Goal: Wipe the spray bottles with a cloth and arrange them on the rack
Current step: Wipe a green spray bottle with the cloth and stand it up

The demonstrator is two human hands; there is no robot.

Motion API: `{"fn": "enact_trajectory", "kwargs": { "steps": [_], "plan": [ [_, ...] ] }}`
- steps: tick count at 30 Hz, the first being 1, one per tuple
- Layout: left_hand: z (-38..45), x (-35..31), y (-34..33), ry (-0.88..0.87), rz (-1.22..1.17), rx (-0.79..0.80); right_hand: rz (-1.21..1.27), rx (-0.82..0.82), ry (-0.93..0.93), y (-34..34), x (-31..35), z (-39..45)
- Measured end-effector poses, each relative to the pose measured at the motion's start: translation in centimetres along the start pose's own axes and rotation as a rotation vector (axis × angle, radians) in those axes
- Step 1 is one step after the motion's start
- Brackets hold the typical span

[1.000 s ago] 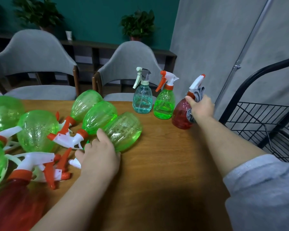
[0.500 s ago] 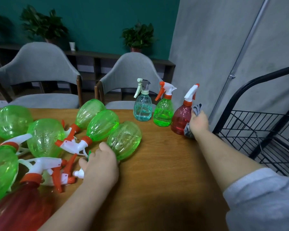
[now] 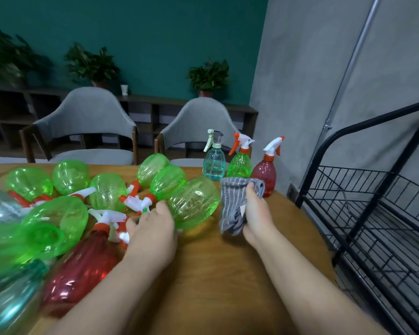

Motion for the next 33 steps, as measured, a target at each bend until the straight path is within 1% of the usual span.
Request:
{"fn": "enact_trajectory", "kwargs": {
  "steps": [4,8,15,17,19,21,22,23,25,26,27,28,29,30,31,32,33],
  "plan": [
    [-2.6,1.1,1.5,-0.059,0.048,-0.008,0.214,0.170,-0.074,-2.8,-1.4,-4.6],
    [-4.9,3.6,2.2,-0.133,0.088,0.005,0.316,0.322,-0.141,-3.6,-1.9,-9.0],
    [-8.4,5.7,2.6,-0.370,0.070,0.063,0.075,0.560,-0.288,-3.7,-3.0,-13.7],
    [-8.6,6.1,2.7,-0.412,0.092,0.055,0.042,0.581,-0.317,-3.6,-3.5,-14.8],
    [-8.6,6.2,2.5,-0.464,0.141,-0.011,0.044,0.559,-0.321,-3.5,-4.2,-15.4],
    [-8.8,6.2,2.4,-0.504,0.198,-0.217,0.083,0.520,-0.316,-3.4,-4.9,-15.9],
    [-8.9,6.4,2.4,-0.486,0.178,-0.335,0.114,0.498,-0.315,-3.4,-5.2,-16.1],
    [-9.3,6.7,2.2,-0.450,0.074,-0.459,0.150,0.475,-0.310,-3.3,-5.5,-16.3],
    [-10.9,7.2,1.5,-0.343,-0.297,-0.665,0.228,0.457,-0.299,-3.3,-5.7,-16.8],
    [-12.0,7.4,0.8,-0.258,-0.509,-0.721,0.259,0.457,-0.293,-3.4,-5.9,-17.0],
    [-12.9,7.5,-0.3,-0.179,-0.728,-0.735,0.280,0.455,-0.287,-3.5,-5.9,-17.2],
    [-13.5,7.4,-1.5,-0.100,-0.962,-0.690,0.298,0.453,-0.284,-3.6,-6.0,-17.4],
    [-13.5,7.0,-3.0,-0.040,-1.179,-0.565,0.318,0.455,-0.280,-3.7,-6.1,-17.5],
    [-13.2,6.2,-4.5,0.000,-1.336,-0.373,0.347,0.465,-0.278,-3.9,-6.1,-17.8],
    [-12.9,5.2,-5.7,0.005,-1.414,-0.180,0.375,0.485,-0.280,-4.1,-6.2,-18.0],
    [-12.7,4.4,-6.3,-0.028,-1.448,-0.033,0.403,0.509,-0.283,-4.3,-6.2,-18.3],
    [-12.6,3.8,-6.6,-0.069,-1.499,0.056,0.431,0.536,-0.286,-4.5,-6.3,-18.7]
  ]
}}
Point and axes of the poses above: each hand's wrist, its own z-axis towards the middle knuckle, its own y-axis out of the back of the hand, x = y × z, the point moved 5 cm from there along z, towards the middle knuckle, and after that the axes turned 8 degrees about x, right-handed, at the moved point
